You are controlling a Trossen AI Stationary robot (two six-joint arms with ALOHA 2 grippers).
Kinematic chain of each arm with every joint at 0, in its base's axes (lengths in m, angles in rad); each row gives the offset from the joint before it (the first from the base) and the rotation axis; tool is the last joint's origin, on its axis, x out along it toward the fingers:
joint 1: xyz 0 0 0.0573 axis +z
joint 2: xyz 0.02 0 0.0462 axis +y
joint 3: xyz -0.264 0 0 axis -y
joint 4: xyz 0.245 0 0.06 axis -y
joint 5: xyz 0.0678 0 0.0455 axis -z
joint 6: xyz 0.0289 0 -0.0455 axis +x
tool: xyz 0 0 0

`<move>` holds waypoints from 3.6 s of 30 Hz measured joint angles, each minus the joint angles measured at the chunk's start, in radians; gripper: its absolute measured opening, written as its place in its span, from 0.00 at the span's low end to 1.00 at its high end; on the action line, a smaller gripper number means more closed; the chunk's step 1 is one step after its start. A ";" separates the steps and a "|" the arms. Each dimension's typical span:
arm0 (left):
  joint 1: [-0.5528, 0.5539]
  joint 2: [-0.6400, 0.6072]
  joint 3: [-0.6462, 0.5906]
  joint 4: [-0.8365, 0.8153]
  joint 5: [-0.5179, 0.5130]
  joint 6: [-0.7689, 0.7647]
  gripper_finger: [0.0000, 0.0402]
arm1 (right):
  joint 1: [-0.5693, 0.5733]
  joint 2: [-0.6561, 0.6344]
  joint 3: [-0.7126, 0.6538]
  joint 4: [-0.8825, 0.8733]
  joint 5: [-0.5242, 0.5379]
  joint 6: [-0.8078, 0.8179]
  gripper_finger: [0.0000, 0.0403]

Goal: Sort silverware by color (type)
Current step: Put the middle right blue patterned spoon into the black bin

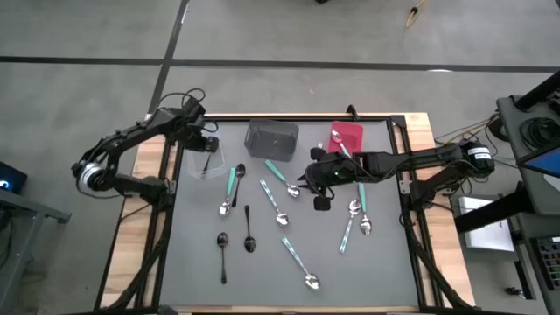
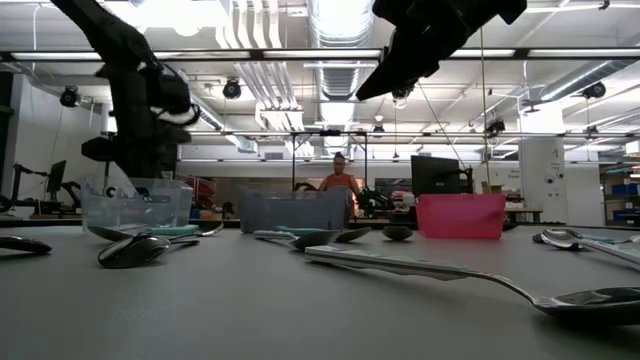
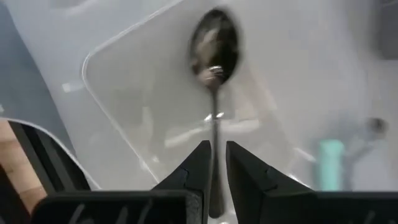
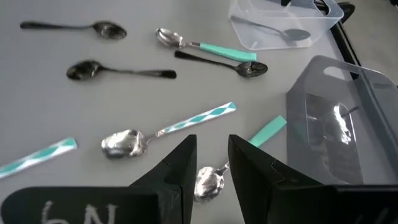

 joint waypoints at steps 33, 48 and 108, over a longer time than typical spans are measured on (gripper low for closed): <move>-1.232 -0.792 -0.410 0.787 -0.340 0.009 0.08 | 0.055 0.006 -0.007 0.123 -0.001 0.581 0.21; -1.236 -0.792 -0.405 0.745 -0.341 0.293 0.08 | 0.187 0.006 -0.007 0.322 0.140 0.790 0.21; -1.235 -0.783 -0.375 0.772 -0.342 0.401 0.08 | 0.153 0.391 0.574 -0.784 0.015 1.134 0.21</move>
